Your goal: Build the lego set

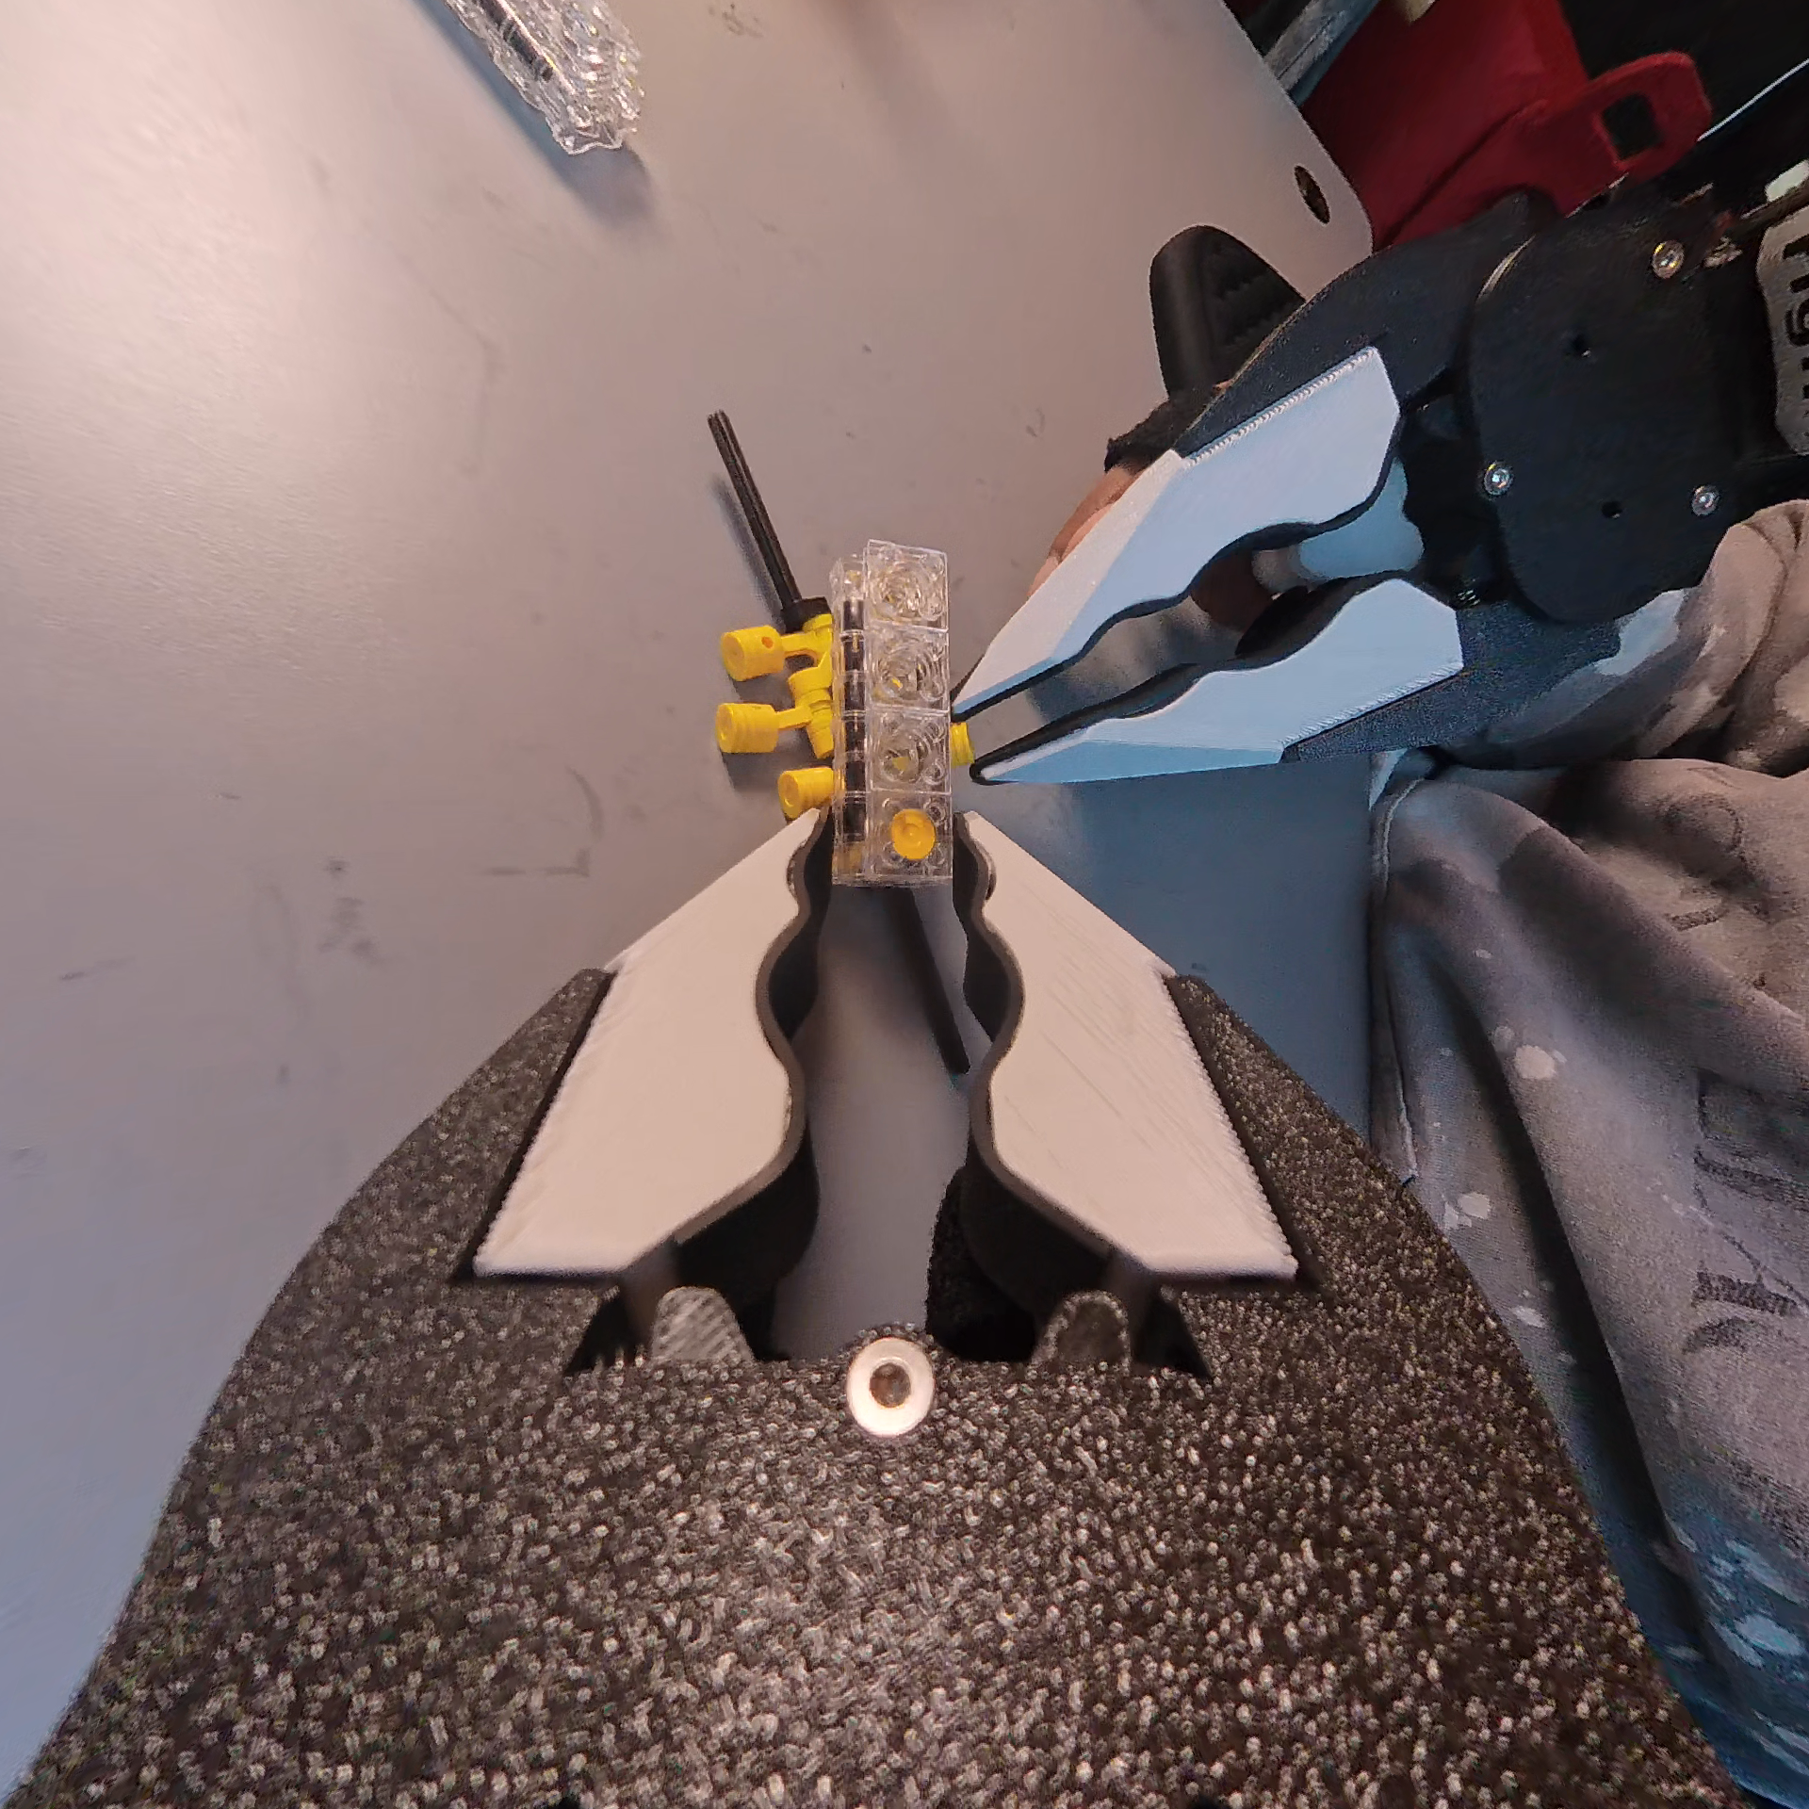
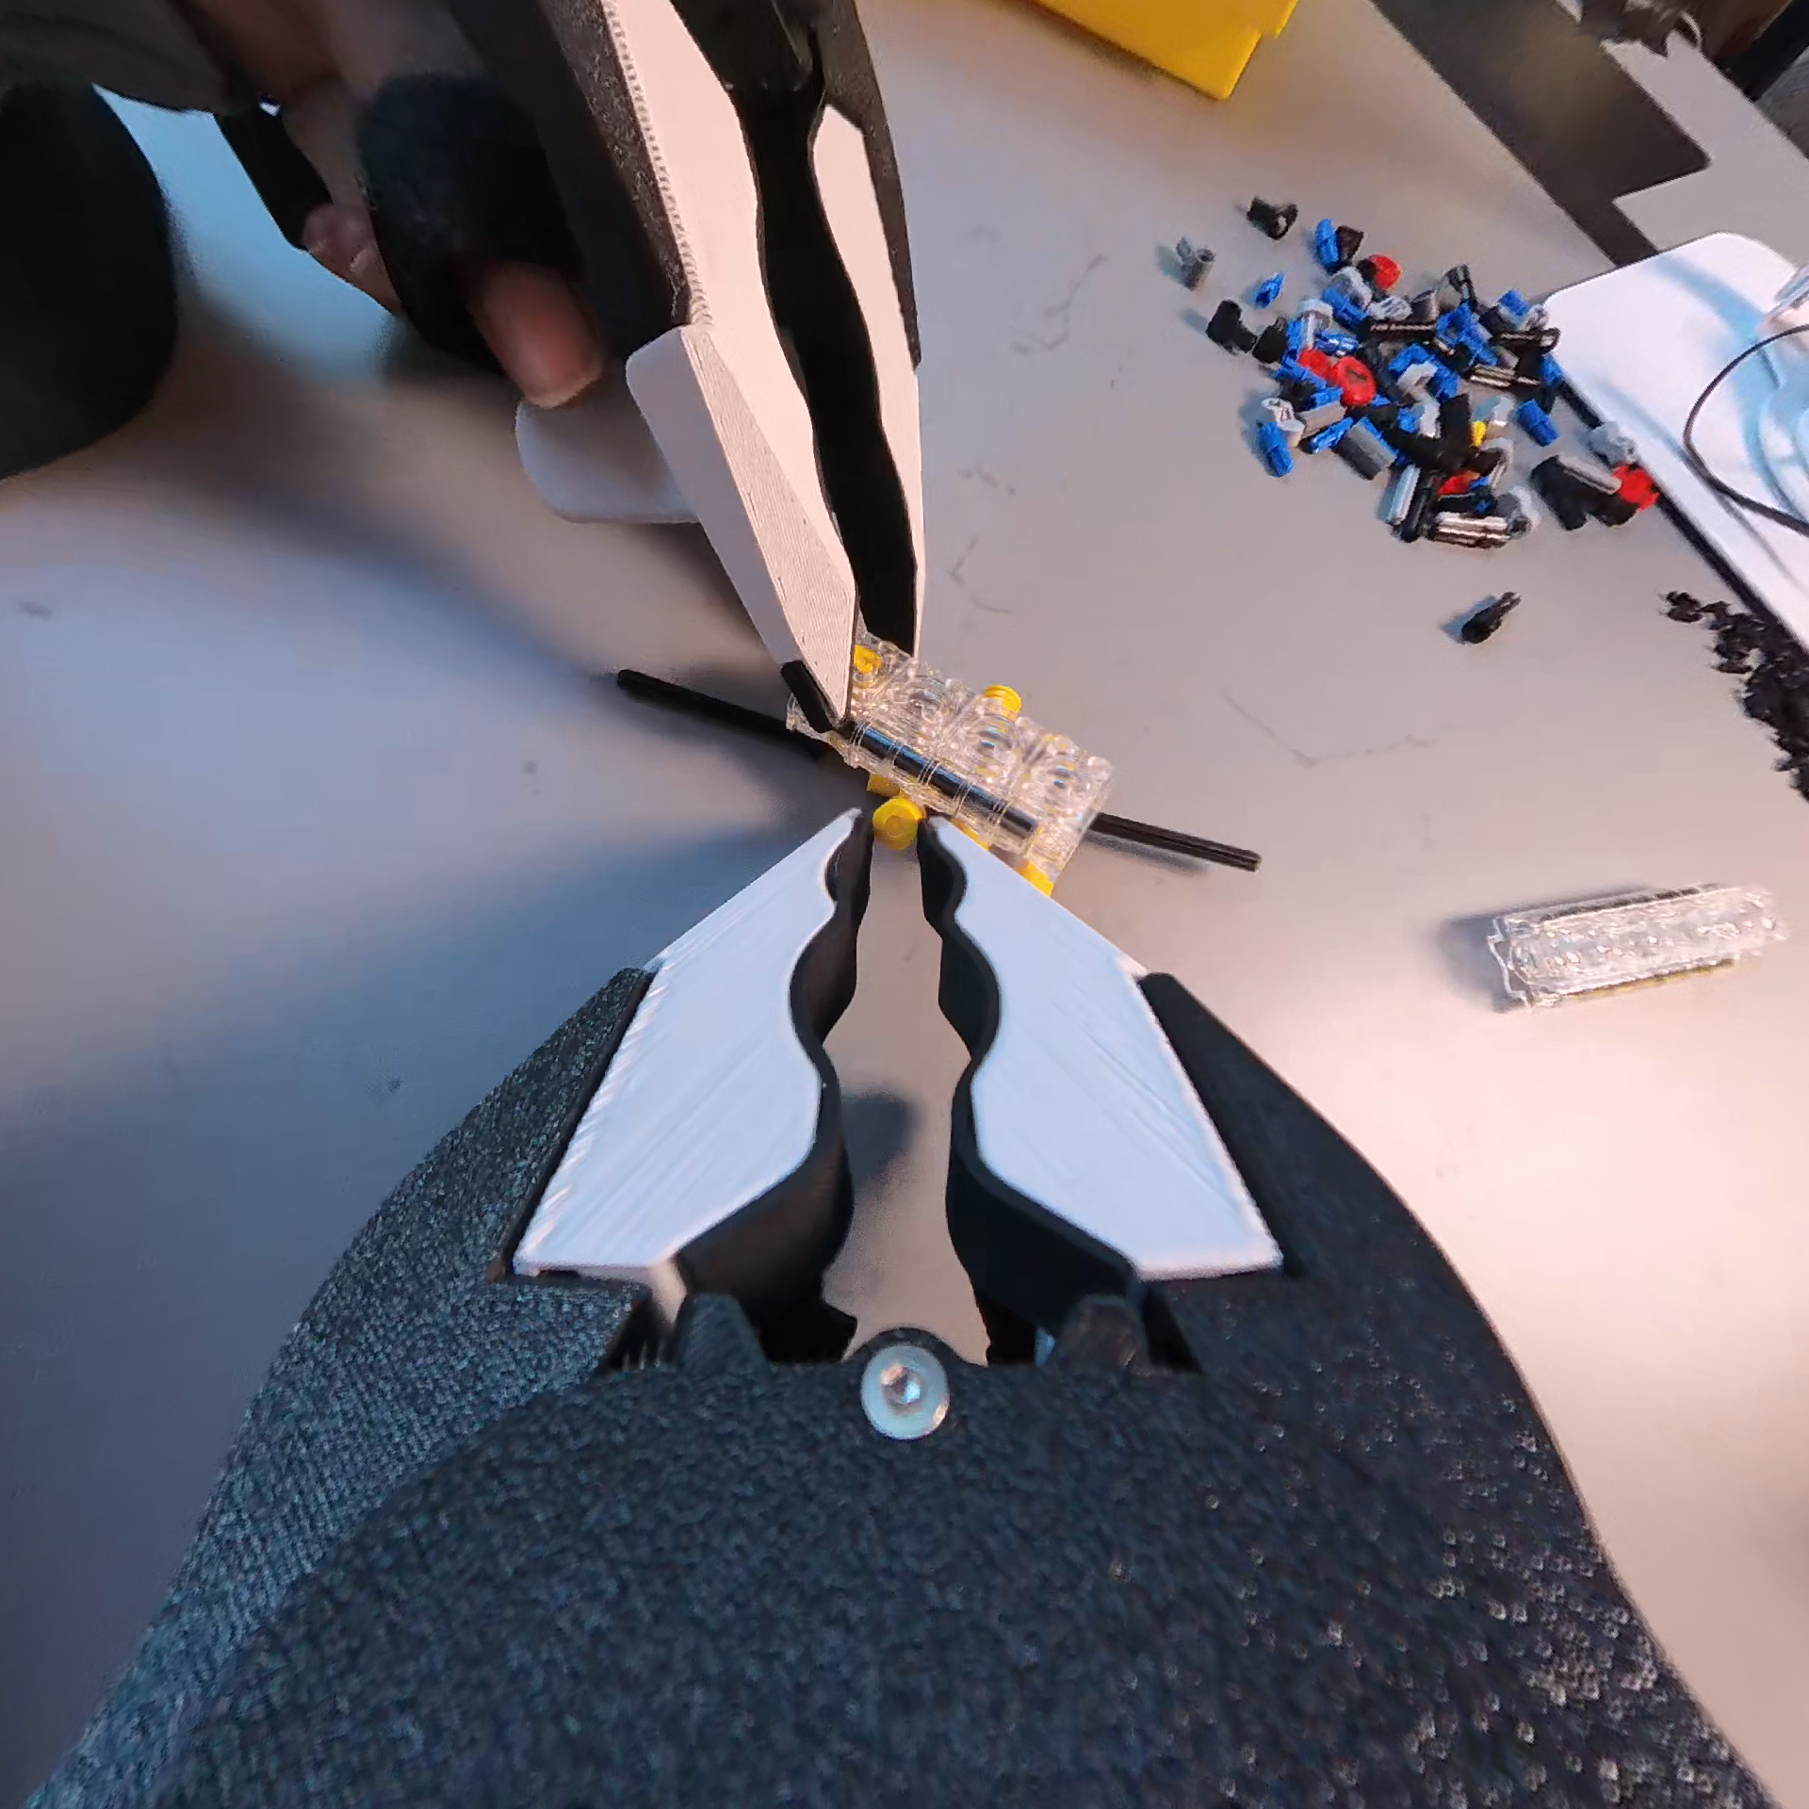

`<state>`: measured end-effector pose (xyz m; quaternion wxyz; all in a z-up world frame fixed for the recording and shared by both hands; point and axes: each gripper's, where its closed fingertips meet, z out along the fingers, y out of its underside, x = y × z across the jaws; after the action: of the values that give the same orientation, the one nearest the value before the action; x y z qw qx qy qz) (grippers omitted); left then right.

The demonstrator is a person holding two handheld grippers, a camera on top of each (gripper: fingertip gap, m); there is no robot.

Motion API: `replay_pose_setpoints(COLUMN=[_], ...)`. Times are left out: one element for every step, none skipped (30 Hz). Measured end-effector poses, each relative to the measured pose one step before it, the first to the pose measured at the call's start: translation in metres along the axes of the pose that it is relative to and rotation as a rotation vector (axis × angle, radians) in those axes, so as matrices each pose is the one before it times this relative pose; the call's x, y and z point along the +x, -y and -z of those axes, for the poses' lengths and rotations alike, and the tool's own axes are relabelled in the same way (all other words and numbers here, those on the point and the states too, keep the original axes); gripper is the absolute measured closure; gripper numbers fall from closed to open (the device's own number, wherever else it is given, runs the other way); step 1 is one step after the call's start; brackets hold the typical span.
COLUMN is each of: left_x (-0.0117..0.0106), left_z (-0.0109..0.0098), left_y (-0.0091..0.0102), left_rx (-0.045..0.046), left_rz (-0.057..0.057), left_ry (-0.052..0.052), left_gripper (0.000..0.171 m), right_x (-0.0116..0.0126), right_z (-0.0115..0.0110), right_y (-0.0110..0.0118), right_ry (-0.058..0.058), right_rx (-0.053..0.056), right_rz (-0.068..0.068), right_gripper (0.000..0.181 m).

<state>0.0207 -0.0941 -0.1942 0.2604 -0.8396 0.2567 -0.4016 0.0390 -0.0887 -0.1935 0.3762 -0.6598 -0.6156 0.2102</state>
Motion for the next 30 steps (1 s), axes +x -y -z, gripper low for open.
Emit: replay_pose_setpoints(left_x=[-0.00057,-0.00057,-0.00065,-0.00163,-0.00257,-0.00191,-0.00086,0.00011,-0.00055,-0.00152,-0.00043,0.00048,-0.00027,-0.00072,-0.00062,-0.00008,-0.00029,-0.00124,-0.0018,-0.00169,-0.00109,-0.00059,-0.00044,-0.00033,-0.00036,-0.00022,-0.00021,-0.00004,-0.00042,-0.00111], left_z=[0.00075,0.00062,0.00064,0.00054,0.00024,0.00043,0.00066,0.00062,0.00055,0.00075,0.00097,0.00103,0.00062,0.00017,-0.0003,-0.00064,-0.00093,-0.001,-0.00103,-0.00108,-0.00045,-0.00008,0.0003,0.00057,0.00093,0.00094,0.00088,0.00094,0.00107,0.00143], left_y=[-0.00008,-0.00011,-0.00019,-0.00052,-0.00172,-0.00136,-0.00029,0.00023,0.00108,0.00185,0.00235,0.0024,0.00207,0.00193,0.00187,0.00132,0.00081,-0.00005,-0.00055,-0.00043,0.00018,0.00022,-0.00001,-0.00017,-0.00024,-0.0003,-0.0006,-0.00117,-0.00136,-0.00073], left_rx=[0.00057,0.00044,0.00036,-0.00264,-0.01206,-0.01022,-0.00222,0.00192,0.00603,0.00978,0.01177,0.01104,0.00908,0.00775,0.00794,0.00522,0.0005,-0.00483,-0.00778,-0.00553,-0.00119,-0.00066,-0.00104,0.00004,0.00099,0.00187,0.0001,-0.00481,-0.00711,-0.00303], left_rz=[0.0029,0.0007,-0.0011,-0.0016,-0.0046,-0.0098,-0.013,-0.0104,-0.0038,0.0007,-0.0017,-0.0042,-0.0027,-0.003,-0.0068,-0.0098,-0.0102,-0.0102,-0.0095,-0.0054,0.0045,0.0166,0.0241,0.028,0.0312,0.0334,0.0341,0.0321,0.0208,0.0047], left_ry=[0.0,0.0013,0.0027,0.011,0.0185,0.0191,0.014,0.0071,0.0077,0.0119,0.0065,0.0019,0.0058,0.0087,0.0081,0.0066,0.009,0.0134,0.0149,0.0121,0.0038,-0.0055,-0.0127,-0.018,-0.0204,-0.0208,-0.0214,-0.0214,-0.0161,-0.0028], left_gripper=[0.148,0.148,0.147,0.144,0.141,0.139,0.138,0.138,0.138,0.138,0.138,0.138,0.138,0.139,0.14,0.142,0.142,0.143,0.144,0.145,0.145,0.146,0.146,0.146,0.146,0.147,0.147,0.146,0.146,0.146], right_x=[0.00007,0.00059,0.00058,0.00053,-0.00035,0.00027,0.00082,0.00082,0.00096,0.00057,0.00071,0.00087,0.00086,0.0008,0.00095,0.00098,0.00085,0.00107,0.00091,0.00073,0.00078,0.00076,0.00047,0.00039,0.00058,0.00055,0.0001,-0.00022,0.00004,0.00078], right_z=[-0.00062,-0.00073,-0.00056,-0.00081,-0.00094,-0.00102,-0.0008,-0.00099,-0.00104,-0.00104,-0.00062,-0.00043,-0.00038,-0.00047,-0.00057,-0.00061,-0.00064,-0.00043,-0.00053,-0.00039,-0.00036,-0.00037,-0.00026,-0.00011,-0.00025,-0.00038,-0.00027,-0.00047,-0.00098,-0.00091], right_y=[0.00044,0.00067,0.00117,0.00124,0.00098,0.00079,0.00082,0.00052,-0.0001,-0.00023,0.00063,0.00102,0.00081,0.00053,0.00036,0.00049,0.00046,0.0005,0.00054,0.00041,0.00003,0.00048,0.00059,0.00092,0.00119,0.00114,0.0015,0.00134,0.00049,0.00019], right_ry=[-0.0021,-0.0076,-0.0095,-0.0072,0.0008,-0.0002,-0.0029,-0.0017,-0.0006,0.0006,-0.0012,-0.0021,-0.0004,0.0,-0.001,-0.0013,-0.0007,-0.0018,-0.0006,0.0004,-0.0001,0.0006,0.0016,0.0028,0.0022,0.0037,0.0074,0.0098,0.006,0.0], right_rx=[0.0014,0.0009,0.0036,0.0033,0.0008,-0.0003,0.0013,0.0,-0.0036,-0.0032,0.0014,0.0036,0.0027,0.0019,0.0003,0.0012,0.0005,0.0016,0.0015,0.001,-0.0002,0.0025,0.0025,0.0047,0.0057,0.0046,0.007,0.0051,0.0002,-0.001], right_rz=[0.0014,0.007,0.0106,0.008,0.0036,0.002,0.002,0.0012,0.0009,0.0022,0.0018,0.001,-0.0001,-0.001,0.0,0.0012,0.0009,0.0008,-0.0003,0.0003,0.0003,-0.0007,-0.0006,0.0011,-0.0005,0.0,-0.0002,-0.0018,-0.0009,0.0038], right_gripper=[0.173,0.173,0.173,0.172,0.173,0.173,0.173,0.173,0.173,0.173,0.173,0.173,0.173,0.173,0.173,0.173,0.173,0.173,0.173,0.173,0.173,0.173,0.173,0.173,0.173,0.173,0.173,0.173,0.173,0.174])
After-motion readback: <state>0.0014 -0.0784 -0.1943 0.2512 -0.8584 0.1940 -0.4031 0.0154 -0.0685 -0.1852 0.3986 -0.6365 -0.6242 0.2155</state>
